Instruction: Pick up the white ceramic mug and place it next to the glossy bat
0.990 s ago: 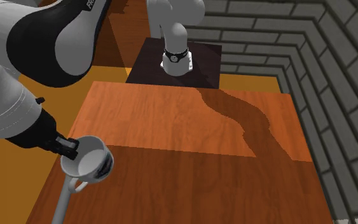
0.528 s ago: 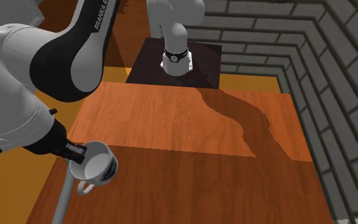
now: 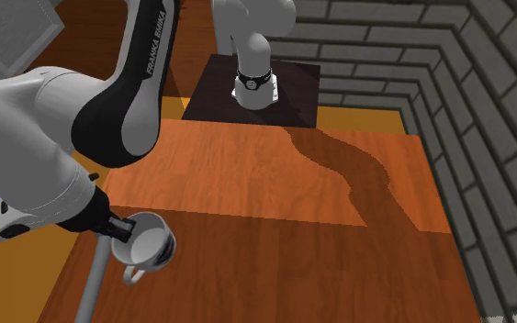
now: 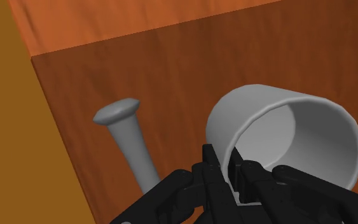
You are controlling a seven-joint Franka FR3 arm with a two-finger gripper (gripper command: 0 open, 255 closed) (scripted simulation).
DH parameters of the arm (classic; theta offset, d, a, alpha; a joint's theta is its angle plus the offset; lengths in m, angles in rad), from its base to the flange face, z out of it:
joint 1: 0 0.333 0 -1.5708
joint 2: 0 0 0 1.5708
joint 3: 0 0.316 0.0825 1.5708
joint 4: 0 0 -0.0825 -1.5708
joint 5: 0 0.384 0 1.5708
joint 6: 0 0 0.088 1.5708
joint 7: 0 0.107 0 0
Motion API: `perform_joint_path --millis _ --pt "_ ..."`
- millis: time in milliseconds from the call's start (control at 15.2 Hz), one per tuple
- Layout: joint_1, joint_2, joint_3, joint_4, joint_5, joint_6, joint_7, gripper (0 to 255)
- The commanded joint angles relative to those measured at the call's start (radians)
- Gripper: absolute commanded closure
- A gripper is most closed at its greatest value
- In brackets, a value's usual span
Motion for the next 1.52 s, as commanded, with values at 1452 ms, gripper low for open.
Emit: perform_joint_path --millis 1452 --pt "0.003 0.103 -0.003 -0.063 -0.005 0.167 -0.004 255"
